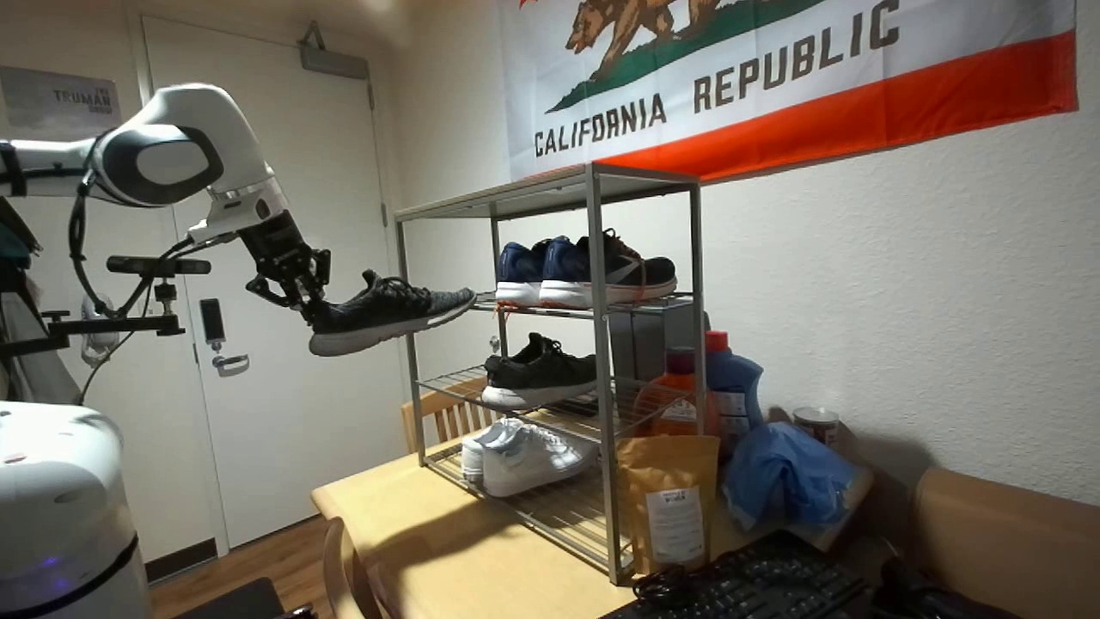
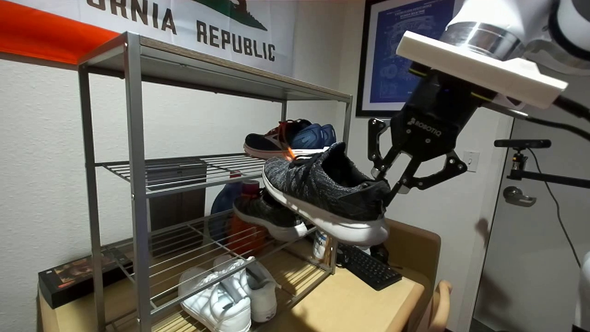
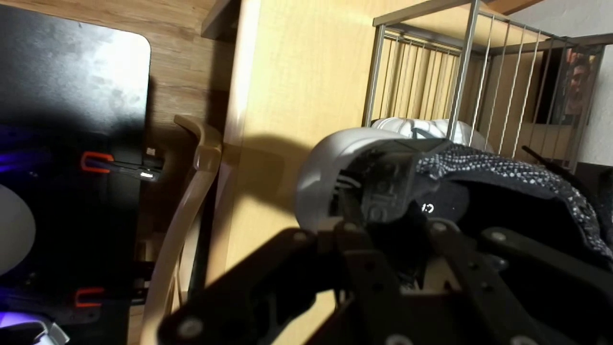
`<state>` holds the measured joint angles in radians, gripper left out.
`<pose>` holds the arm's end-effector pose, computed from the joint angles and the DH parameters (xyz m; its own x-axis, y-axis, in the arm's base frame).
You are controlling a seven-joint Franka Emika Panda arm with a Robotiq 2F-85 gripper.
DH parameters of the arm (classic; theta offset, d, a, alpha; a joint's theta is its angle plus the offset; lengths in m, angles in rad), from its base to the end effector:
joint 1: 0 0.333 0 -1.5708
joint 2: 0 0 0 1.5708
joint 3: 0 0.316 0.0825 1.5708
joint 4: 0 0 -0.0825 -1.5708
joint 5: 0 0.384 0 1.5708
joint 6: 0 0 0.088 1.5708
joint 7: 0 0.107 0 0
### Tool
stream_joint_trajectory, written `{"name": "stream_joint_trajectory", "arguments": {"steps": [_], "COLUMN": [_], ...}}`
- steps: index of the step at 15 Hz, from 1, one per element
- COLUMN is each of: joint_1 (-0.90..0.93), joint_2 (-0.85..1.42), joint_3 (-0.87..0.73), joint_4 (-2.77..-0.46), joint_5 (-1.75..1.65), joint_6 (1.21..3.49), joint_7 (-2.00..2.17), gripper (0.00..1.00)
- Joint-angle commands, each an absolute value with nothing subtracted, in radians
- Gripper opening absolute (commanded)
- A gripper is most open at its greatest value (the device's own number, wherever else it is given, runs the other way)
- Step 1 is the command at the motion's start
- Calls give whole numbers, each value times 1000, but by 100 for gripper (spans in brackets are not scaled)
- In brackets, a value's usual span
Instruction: Move the gray shoe from the third to the second shelf of the shoe rack
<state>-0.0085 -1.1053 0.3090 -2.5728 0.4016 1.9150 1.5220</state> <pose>0.2427 0.1363 0.5943 0.2087 -0.9724 -0.1046 -0.8977 -0.1480 -0.4149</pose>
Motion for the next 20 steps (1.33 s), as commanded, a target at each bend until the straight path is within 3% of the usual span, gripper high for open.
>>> {"name": "stream_joint_trajectory", "arguments": {"steps": [1,20], "joint_1": [4,5], "joint_2": [-1134,-1193], "joint_3": [299,289], "joint_4": [-2599,-2654], "joint_5": [426,440], "joint_6": [1909,1895], "joint_7": [1549,1548], "gripper": [6,6]}}
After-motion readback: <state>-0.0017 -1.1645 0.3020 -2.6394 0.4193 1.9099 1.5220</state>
